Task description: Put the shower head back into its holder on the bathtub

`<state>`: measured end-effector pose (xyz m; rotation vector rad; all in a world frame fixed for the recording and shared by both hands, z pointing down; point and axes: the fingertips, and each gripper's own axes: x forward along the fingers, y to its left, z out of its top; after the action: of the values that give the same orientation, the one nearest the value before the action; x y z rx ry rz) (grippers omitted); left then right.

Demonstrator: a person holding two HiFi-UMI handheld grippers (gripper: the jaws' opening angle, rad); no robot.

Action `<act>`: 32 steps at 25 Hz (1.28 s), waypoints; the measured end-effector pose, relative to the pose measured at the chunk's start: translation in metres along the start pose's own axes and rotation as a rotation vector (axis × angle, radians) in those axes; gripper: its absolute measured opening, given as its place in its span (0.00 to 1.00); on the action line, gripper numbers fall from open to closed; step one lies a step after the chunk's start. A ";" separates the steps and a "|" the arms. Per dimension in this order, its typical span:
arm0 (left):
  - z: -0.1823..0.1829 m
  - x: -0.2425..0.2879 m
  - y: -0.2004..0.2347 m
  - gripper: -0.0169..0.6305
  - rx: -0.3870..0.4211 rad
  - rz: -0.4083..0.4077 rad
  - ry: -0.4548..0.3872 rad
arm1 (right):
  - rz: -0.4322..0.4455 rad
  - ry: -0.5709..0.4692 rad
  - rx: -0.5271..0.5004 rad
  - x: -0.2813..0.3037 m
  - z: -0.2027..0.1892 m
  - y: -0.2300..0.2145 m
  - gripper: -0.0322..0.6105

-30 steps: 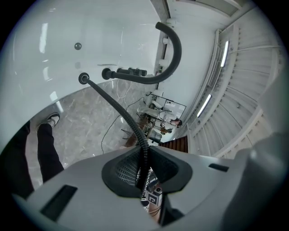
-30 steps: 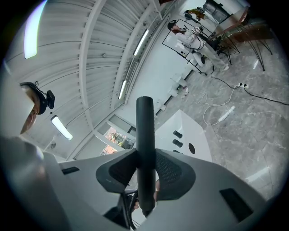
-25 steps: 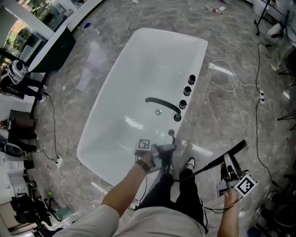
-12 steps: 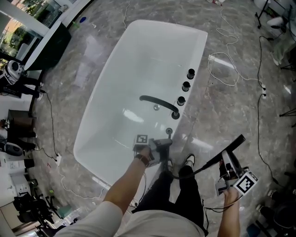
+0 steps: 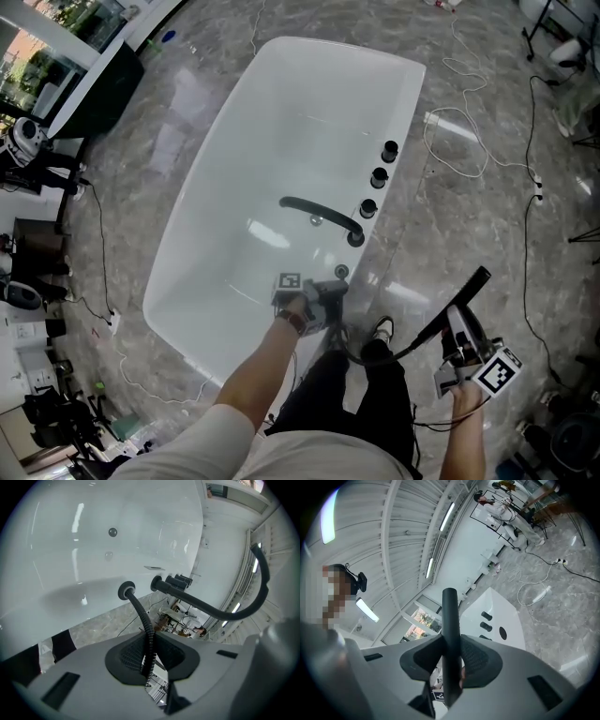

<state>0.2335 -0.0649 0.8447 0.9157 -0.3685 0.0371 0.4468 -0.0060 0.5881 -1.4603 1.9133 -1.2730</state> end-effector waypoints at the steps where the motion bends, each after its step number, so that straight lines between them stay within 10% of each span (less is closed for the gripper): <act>1: 0.002 0.001 0.001 0.11 0.001 0.003 0.000 | 0.007 0.000 0.005 0.002 0.000 -0.001 0.26; 20: 0.013 -0.008 -0.002 0.29 0.021 -0.012 0.003 | 0.307 -0.094 -0.072 0.028 0.058 0.092 0.25; 28: -0.003 -0.019 -0.017 0.32 0.179 -0.034 0.069 | 0.397 -0.100 -0.191 0.046 0.075 0.148 0.25; 32: -0.029 -0.041 -0.051 0.13 0.470 -0.030 0.091 | 0.392 -0.051 -0.254 0.077 0.053 0.160 0.24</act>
<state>0.2132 -0.0685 0.7765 1.3784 -0.2642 0.1421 0.3742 -0.0927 0.4410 -1.1326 2.2484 -0.8331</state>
